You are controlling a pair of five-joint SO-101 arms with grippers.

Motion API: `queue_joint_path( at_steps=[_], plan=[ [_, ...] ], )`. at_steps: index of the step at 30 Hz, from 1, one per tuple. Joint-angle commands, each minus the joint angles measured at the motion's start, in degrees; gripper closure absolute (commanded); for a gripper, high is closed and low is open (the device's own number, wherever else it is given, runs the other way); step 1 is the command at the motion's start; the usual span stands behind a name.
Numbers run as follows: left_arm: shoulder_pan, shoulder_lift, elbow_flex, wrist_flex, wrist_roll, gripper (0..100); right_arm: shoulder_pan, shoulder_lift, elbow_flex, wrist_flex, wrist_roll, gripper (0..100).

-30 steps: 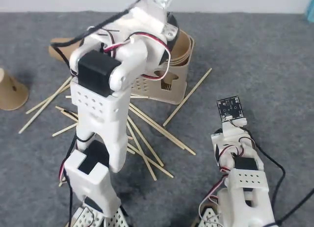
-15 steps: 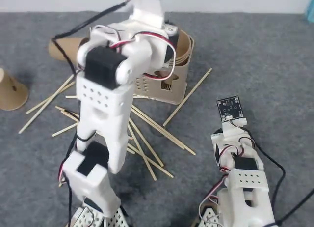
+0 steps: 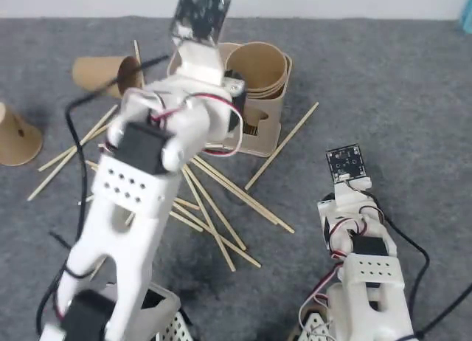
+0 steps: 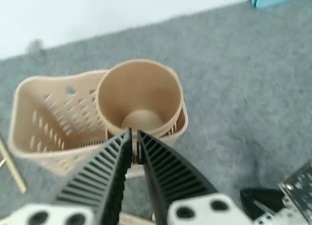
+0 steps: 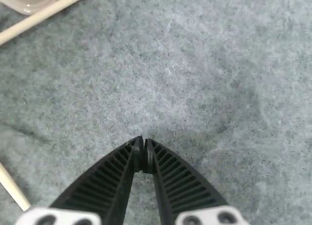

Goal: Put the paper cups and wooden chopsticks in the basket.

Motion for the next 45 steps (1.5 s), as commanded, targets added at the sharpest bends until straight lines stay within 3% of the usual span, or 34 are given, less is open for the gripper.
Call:
queue_joint_path(
  at_steps=[1,5,10,31,40,45],
  plan=[
    [0.5,-6.9,14.5,-22.8,1.1,99,-0.3,-1.0,-0.4,-1.5,0.8,99.0],
    [3.7,-8.9,28.7,-42.2,1.1,99,-0.3,-1.0,-0.4,-1.4,0.8,99.0],
    [4.0,-8.9,39.4,-53.5,1.1,99,-0.3,-1.0,-0.4,-1.4,0.8,99.0],
    [0.5,-8.7,35.6,-54.9,1.1,99,-0.3,-1.0,-0.4,-1.3,0.8,99.0],
    [-1.9,-0.8,39.1,-55.2,4.7,99,-0.3,-1.0,-0.4,-1.3,0.8,99.0],
    [-2.6,-5.6,39.0,-54.9,4.6,99,-0.3,-1.0,-0.4,-1.3,0.8,99.0]
  ],
)
